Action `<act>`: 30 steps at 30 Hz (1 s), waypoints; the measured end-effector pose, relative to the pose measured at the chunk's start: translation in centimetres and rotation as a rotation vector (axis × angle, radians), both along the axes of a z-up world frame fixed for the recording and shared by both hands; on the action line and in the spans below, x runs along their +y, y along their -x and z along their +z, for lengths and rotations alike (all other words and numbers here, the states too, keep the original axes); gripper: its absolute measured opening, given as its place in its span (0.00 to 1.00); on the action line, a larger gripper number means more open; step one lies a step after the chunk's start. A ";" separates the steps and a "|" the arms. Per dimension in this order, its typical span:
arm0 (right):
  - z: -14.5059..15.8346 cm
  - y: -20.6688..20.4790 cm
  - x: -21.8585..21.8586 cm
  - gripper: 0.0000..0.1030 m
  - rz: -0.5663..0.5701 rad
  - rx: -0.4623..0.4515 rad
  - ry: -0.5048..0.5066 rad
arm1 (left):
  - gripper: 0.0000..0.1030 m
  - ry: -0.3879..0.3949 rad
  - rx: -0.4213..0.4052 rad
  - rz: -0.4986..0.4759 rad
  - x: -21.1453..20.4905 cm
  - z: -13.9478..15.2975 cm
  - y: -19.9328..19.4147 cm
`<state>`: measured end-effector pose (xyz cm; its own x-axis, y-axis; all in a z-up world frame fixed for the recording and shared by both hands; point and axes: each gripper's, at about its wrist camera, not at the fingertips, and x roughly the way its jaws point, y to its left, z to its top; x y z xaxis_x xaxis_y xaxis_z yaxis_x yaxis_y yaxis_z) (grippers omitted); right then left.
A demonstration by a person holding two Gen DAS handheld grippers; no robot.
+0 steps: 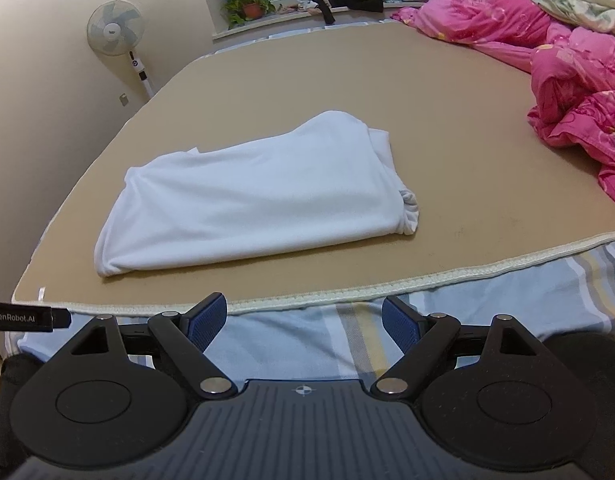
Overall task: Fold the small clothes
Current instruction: 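Move the right tool to the shirt side and grasp its edge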
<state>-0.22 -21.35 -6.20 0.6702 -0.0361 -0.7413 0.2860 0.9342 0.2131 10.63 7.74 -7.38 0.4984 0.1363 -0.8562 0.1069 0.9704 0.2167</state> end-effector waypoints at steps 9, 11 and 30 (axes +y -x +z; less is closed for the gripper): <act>-4.0 -4.8 -5.2 0.86 -0.159 -0.033 -0.175 | 0.99 0.007 0.031 0.022 0.0 -1.6 -3.6; -5.7 -6.1 -7.3 0.86 -0.239 -0.032 -0.218 | 0.99 0.004 0.030 0.045 0.4 -1.9 -5.0; -13.8 -13.6 -14.9 0.89 -0.320 -0.074 -0.415 | 0.99 -0.034 0.118 0.221 3.1 -4.8 -13.3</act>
